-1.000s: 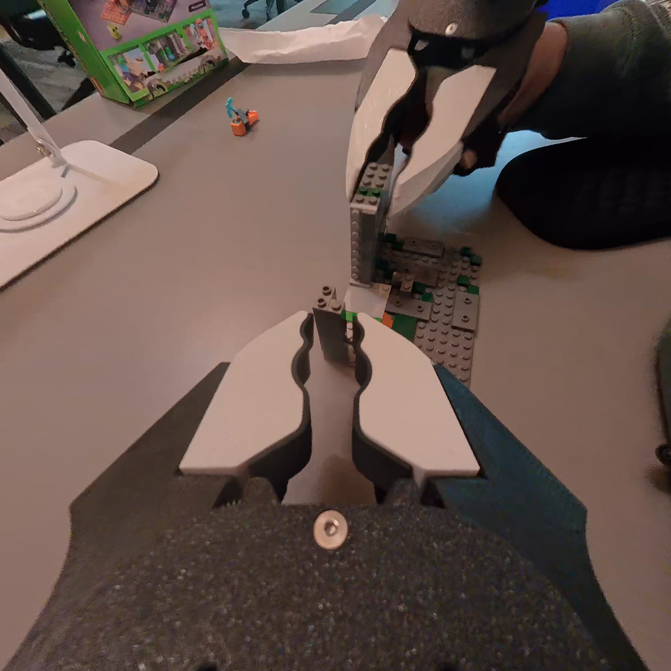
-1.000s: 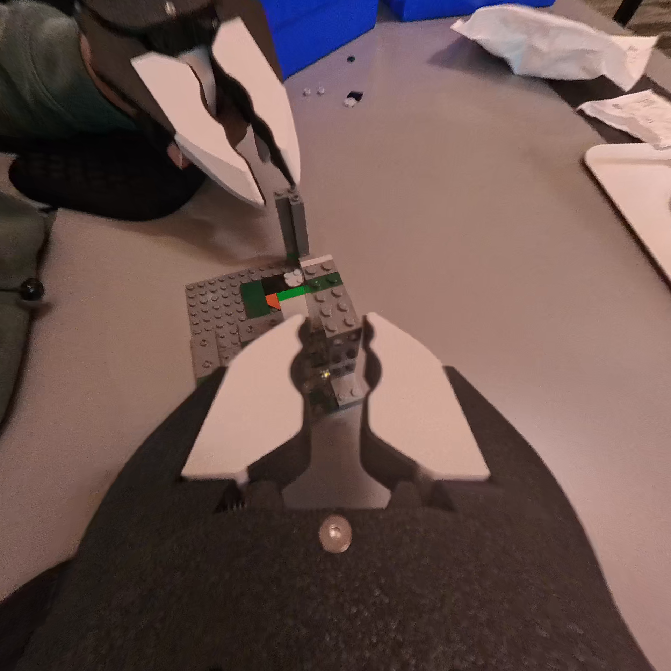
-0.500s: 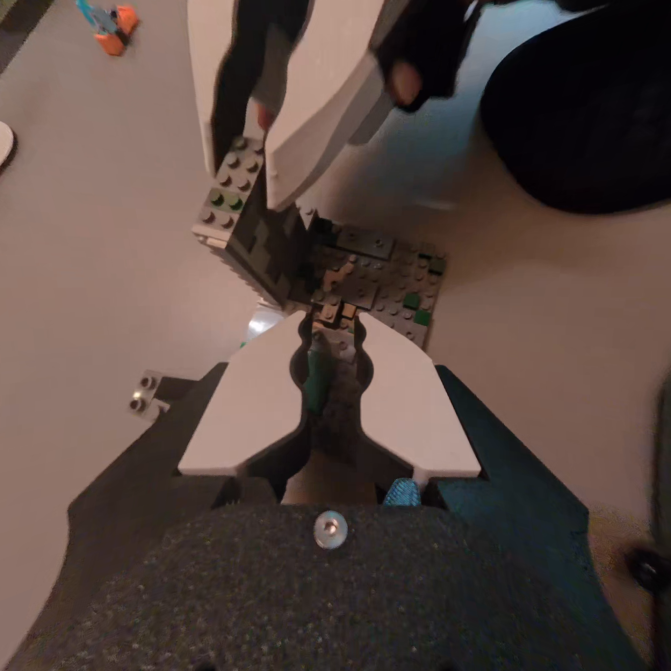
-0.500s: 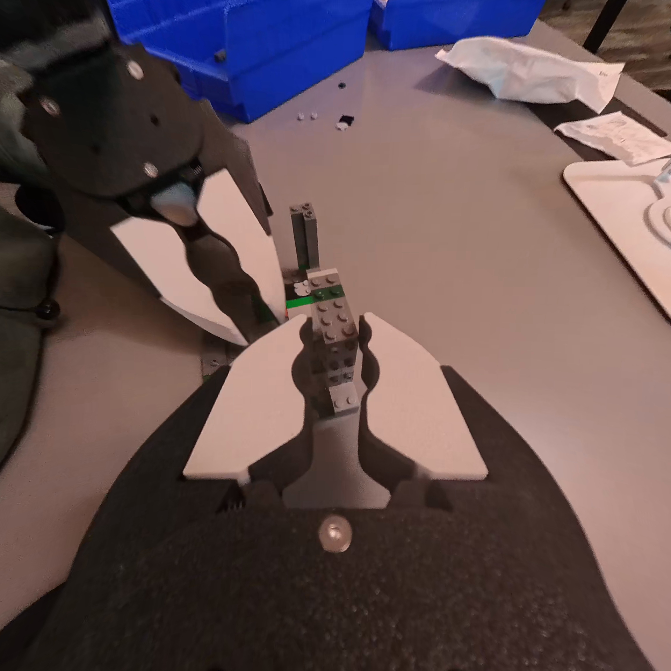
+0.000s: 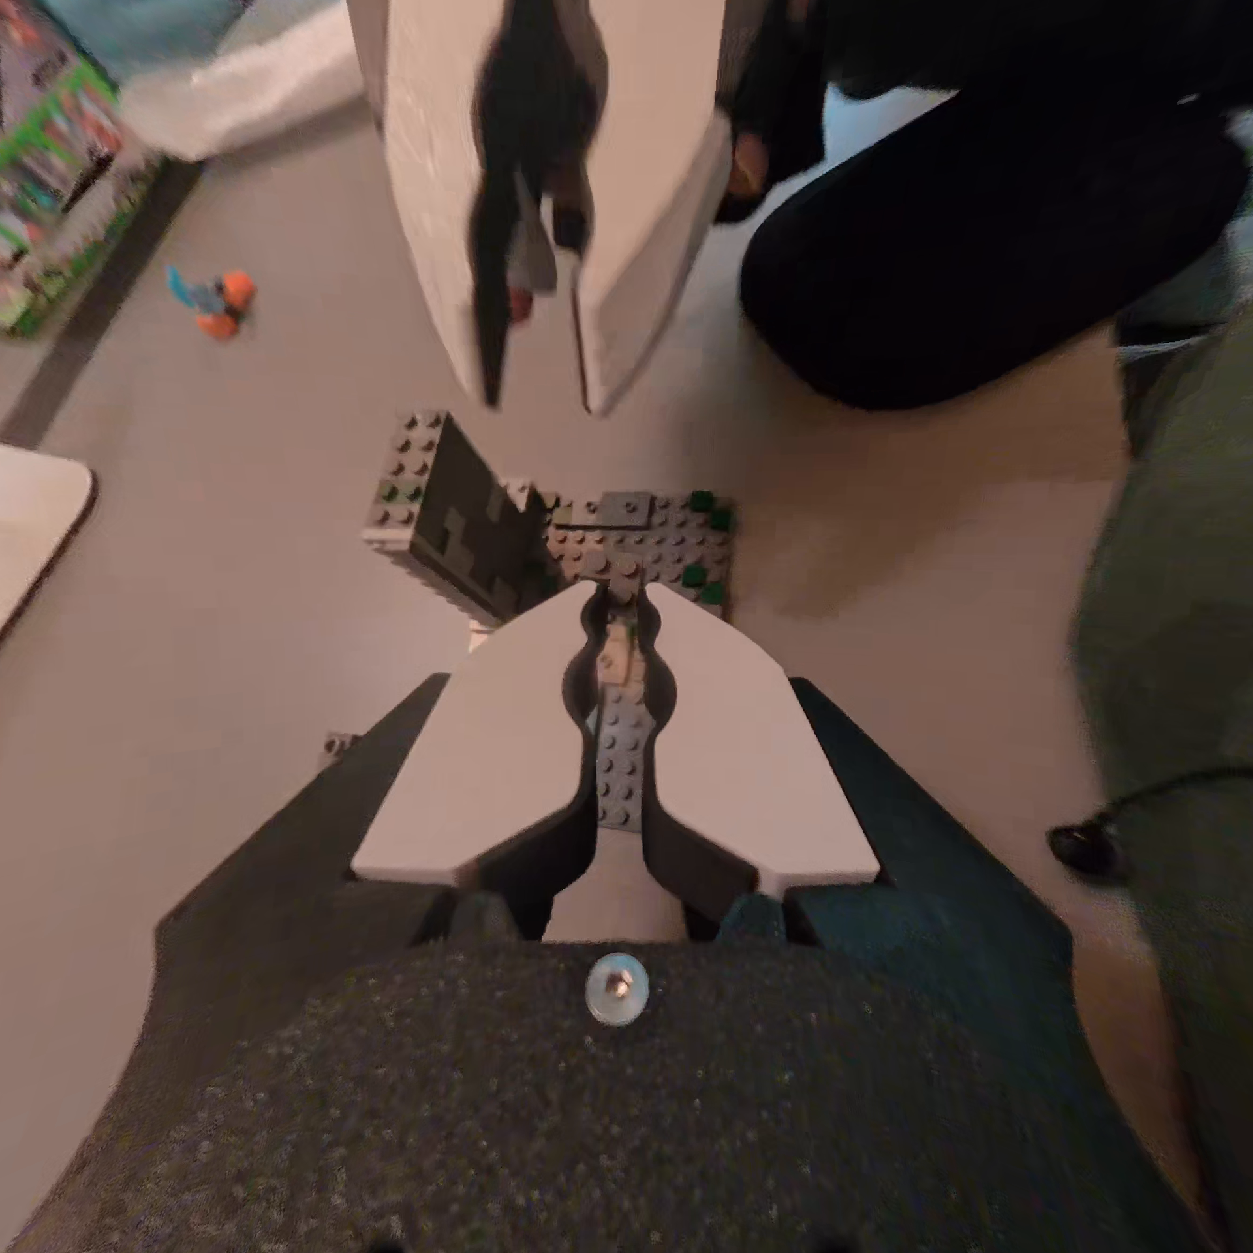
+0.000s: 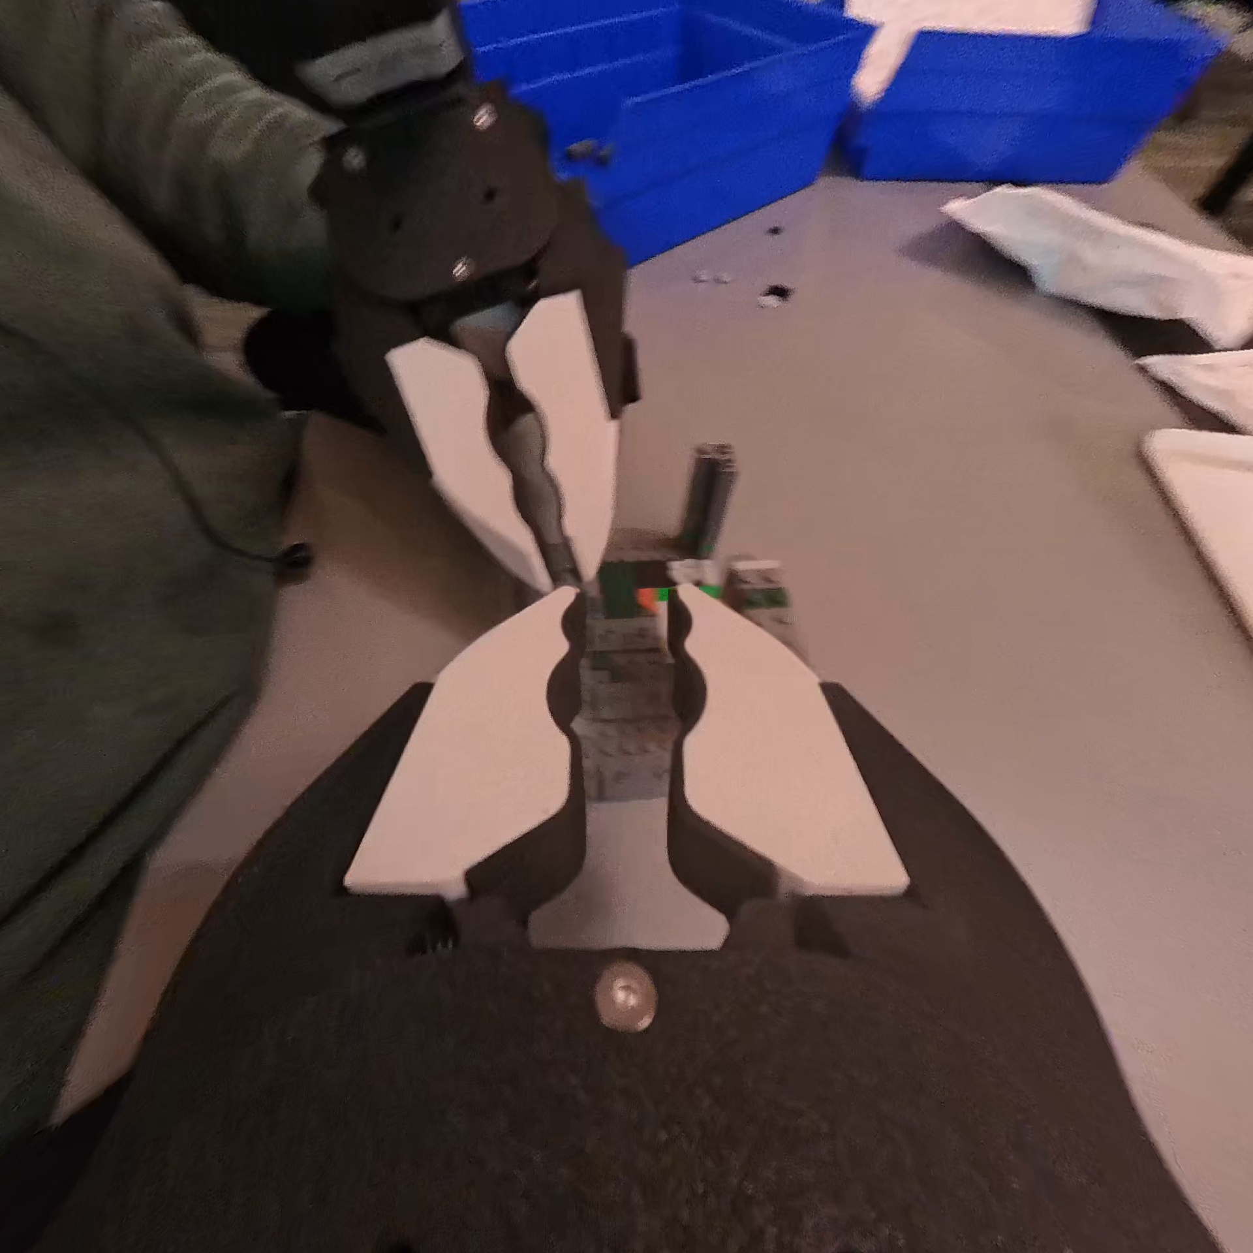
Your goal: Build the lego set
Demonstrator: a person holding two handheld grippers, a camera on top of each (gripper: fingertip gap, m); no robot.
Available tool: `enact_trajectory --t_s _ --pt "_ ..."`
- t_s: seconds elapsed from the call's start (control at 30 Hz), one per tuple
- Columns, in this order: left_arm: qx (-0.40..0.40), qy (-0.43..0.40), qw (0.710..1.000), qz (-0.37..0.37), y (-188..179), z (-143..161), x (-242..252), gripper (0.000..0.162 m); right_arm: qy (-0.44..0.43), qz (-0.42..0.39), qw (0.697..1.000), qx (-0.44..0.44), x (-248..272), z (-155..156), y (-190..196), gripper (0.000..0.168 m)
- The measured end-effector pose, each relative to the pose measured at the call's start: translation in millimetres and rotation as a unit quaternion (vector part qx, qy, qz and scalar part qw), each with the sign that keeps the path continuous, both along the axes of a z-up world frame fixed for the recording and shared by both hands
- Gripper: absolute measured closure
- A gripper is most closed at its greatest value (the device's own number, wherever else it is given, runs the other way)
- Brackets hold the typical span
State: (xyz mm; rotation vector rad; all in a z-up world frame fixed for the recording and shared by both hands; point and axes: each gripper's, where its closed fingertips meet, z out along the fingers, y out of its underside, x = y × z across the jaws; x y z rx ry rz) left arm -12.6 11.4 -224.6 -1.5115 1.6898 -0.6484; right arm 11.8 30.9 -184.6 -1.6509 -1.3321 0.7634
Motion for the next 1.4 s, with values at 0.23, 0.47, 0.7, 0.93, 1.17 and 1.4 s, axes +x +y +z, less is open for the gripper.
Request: enact_trajectory --t_s 0.23,0.47,0.7,0.93,1.17,1.4 --pt "0.000 -0.049 0.996 -0.069 -26 31 -7 0.155 0.006 0.115 0.993 -0.036 -35 -8 -44 0.137" --pt "-0.054 -0.090 0.994 -0.037 -19 37 -13 0.153 0.017 0.077 0.997 0.005 -44 2 -36 0.151" --pt "-0.254 -0.176 0.950 0.036 -5 46 -20 0.146 0.064 -0.033 0.992 0.104 -41 18 -21 0.152" --pt "-0.457 -0.261 0.850 0.028 -5 64 -18 0.149 0.054 -0.072 0.970 0.224 -49 27 -21 0.152" --pt "-0.498 -0.259 0.827 0.031 -5 58 -21 0.150 0.048 -0.071 0.969 0.233 -52 22 -20 0.151" --pt "-0.477 -0.159 0.864 -0.011 -16 42 -31 0.154 0.013 0.003 0.985 0.174 -60 7 -32 0.150"
